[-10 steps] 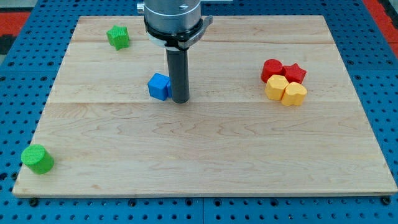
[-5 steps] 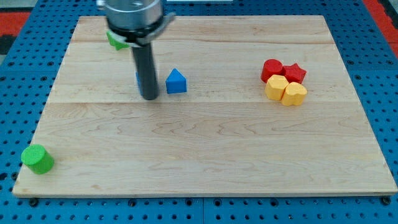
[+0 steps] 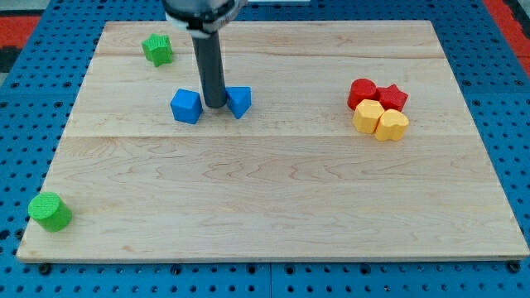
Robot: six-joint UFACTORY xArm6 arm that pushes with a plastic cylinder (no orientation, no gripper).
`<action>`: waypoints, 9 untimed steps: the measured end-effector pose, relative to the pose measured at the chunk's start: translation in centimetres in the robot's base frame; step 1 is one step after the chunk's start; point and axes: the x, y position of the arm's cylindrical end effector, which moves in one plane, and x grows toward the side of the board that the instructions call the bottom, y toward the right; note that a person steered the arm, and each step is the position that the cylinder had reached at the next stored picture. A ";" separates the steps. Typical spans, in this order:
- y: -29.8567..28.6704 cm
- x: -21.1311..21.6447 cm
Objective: Place the triangle parallel right to the green star
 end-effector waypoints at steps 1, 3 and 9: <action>0.0 -3.0; -0.5 1.8; 9.5 -10.4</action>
